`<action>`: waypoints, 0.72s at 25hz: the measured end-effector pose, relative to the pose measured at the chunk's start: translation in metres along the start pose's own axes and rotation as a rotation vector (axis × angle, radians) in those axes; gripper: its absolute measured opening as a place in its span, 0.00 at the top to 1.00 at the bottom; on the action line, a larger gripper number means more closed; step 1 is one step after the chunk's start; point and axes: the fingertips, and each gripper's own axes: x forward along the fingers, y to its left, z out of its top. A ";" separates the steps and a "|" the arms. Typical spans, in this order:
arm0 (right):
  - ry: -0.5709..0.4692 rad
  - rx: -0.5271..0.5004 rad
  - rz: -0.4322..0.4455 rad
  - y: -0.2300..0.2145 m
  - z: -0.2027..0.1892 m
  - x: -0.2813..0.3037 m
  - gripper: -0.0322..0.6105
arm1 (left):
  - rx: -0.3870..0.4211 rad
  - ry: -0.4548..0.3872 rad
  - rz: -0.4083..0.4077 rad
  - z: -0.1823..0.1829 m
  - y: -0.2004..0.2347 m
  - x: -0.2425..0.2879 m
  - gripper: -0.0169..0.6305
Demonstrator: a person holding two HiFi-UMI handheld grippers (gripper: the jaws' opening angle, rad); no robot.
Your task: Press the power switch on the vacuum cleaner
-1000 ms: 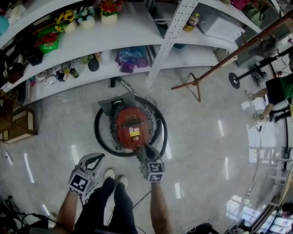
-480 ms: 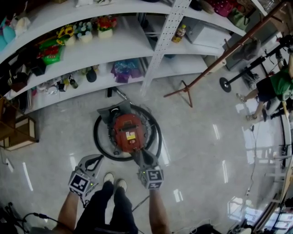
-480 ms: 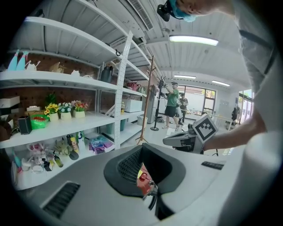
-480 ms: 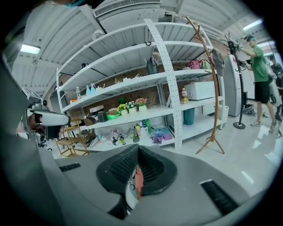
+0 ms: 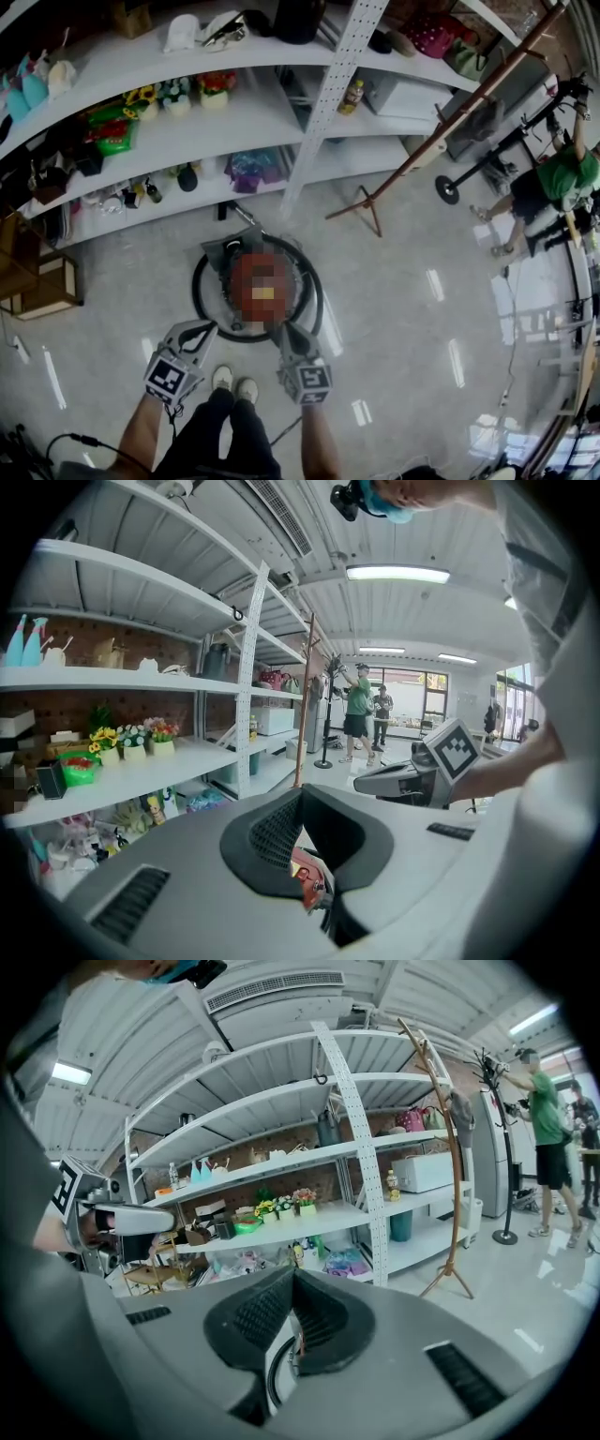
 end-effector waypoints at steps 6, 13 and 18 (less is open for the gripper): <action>-0.018 0.007 0.006 0.014 0.024 -0.021 0.93 | 0.040 -0.001 -0.014 0.022 -0.006 -0.010 0.99; -0.038 0.010 0.001 0.025 0.049 -0.041 0.93 | 0.013 -0.018 0.012 0.045 -0.008 -0.026 0.99; -0.060 0.008 -0.001 0.027 0.069 -0.057 0.93 | 0.051 -0.012 0.012 0.059 -0.009 -0.030 0.99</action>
